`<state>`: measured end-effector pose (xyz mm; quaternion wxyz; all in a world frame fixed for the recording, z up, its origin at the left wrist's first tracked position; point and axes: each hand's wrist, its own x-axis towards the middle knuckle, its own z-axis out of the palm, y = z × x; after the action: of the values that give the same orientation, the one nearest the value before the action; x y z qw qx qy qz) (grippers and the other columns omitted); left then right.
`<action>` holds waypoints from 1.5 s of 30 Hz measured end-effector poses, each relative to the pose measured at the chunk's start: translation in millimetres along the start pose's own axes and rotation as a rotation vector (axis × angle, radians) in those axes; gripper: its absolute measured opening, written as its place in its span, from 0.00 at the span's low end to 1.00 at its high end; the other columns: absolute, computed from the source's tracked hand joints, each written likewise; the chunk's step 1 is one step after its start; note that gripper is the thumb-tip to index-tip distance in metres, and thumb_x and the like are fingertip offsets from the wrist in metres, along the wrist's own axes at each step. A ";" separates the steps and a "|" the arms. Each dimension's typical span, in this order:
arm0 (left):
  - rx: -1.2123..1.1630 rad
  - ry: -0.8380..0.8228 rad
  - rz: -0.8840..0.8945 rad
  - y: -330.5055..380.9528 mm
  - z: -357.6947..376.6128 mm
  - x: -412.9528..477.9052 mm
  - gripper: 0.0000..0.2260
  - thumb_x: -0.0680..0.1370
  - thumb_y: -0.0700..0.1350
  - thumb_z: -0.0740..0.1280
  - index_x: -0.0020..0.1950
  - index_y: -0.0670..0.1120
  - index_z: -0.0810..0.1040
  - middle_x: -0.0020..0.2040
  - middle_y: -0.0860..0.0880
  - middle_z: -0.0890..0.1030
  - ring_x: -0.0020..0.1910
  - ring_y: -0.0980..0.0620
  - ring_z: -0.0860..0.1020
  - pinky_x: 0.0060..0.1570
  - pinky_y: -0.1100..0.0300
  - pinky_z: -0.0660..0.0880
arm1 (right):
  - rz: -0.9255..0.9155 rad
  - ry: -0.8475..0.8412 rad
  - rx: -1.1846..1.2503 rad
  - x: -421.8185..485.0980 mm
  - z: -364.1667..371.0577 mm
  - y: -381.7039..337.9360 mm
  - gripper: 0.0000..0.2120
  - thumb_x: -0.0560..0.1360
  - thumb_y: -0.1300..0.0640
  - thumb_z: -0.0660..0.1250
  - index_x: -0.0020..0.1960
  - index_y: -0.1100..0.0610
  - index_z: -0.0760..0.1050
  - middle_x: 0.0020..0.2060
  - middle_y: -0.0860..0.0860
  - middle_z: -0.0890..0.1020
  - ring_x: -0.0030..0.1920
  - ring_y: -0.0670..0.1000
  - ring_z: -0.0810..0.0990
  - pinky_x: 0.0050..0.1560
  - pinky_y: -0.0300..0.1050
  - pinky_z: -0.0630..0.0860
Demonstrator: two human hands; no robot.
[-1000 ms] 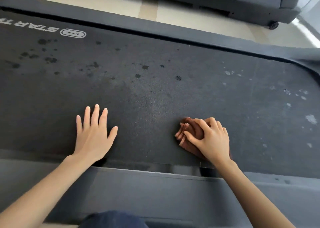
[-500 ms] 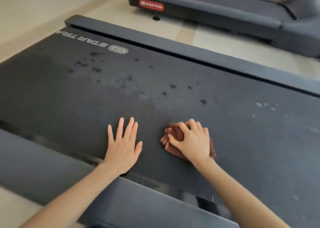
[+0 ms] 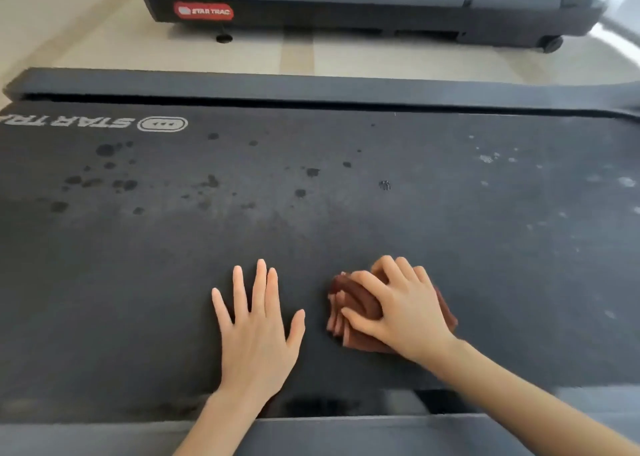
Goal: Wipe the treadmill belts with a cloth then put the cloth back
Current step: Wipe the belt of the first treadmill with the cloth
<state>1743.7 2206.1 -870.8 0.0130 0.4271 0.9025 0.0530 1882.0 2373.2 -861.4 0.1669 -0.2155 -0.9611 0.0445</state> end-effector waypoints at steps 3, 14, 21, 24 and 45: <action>-0.010 -0.009 0.065 -2.7 2.7 9.8 0.31 0.76 0.58 0.51 0.71 0.38 0.67 0.73 0.41 0.64 0.73 0.36 0.59 0.66 0.32 0.56 | -0.061 0.017 -0.036 -54.0 -16.6 27.5 0.20 0.72 0.33 0.60 0.55 0.44 0.75 0.43 0.49 0.75 0.41 0.54 0.73 0.39 0.48 0.69; -0.192 -0.006 0.401 60.0 -1.3 30.6 0.28 0.77 0.57 0.50 0.74 0.45 0.63 0.75 0.50 0.61 0.75 0.47 0.55 0.71 0.38 0.52 | 0.934 0.045 -0.276 -19.4 -35.5 124.4 0.23 0.72 0.35 0.61 0.57 0.52 0.73 0.52 0.58 0.75 0.55 0.62 0.72 0.52 0.54 0.68; -0.105 -0.028 0.515 97.3 15.4 39.4 0.29 0.77 0.57 0.47 0.73 0.44 0.64 0.74 0.48 0.63 0.75 0.45 0.58 0.70 0.37 0.54 | 0.449 0.065 -0.241 -86.8 -46.9 87.4 0.22 0.69 0.33 0.59 0.54 0.46 0.75 0.41 0.52 0.75 0.42 0.57 0.76 0.41 0.50 0.73; -0.082 -0.018 0.534 95.3 21.4 39.4 0.28 0.78 0.57 0.48 0.73 0.44 0.65 0.74 0.47 0.64 0.74 0.45 0.59 0.69 0.37 0.55 | 0.572 0.095 -0.247 -115.0 -64.8 131.2 0.21 0.69 0.35 0.63 0.54 0.48 0.78 0.41 0.53 0.76 0.44 0.59 0.77 0.43 0.51 0.74; -0.191 -0.033 0.724 182.1 11.8 48.1 0.27 0.74 0.55 0.52 0.70 0.44 0.70 0.72 0.46 0.67 0.74 0.47 0.58 0.66 0.31 0.54 | 0.555 0.090 -0.073 -129.7 -98.9 154.3 0.20 0.68 0.36 0.67 0.53 0.47 0.79 0.40 0.51 0.74 0.42 0.56 0.77 0.45 0.50 0.74</action>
<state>1854.1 2358.8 -862.1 0.0479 0.7162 0.6838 0.1310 2087.7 2458.2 -831.8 0.1828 -0.4783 -0.8578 0.0441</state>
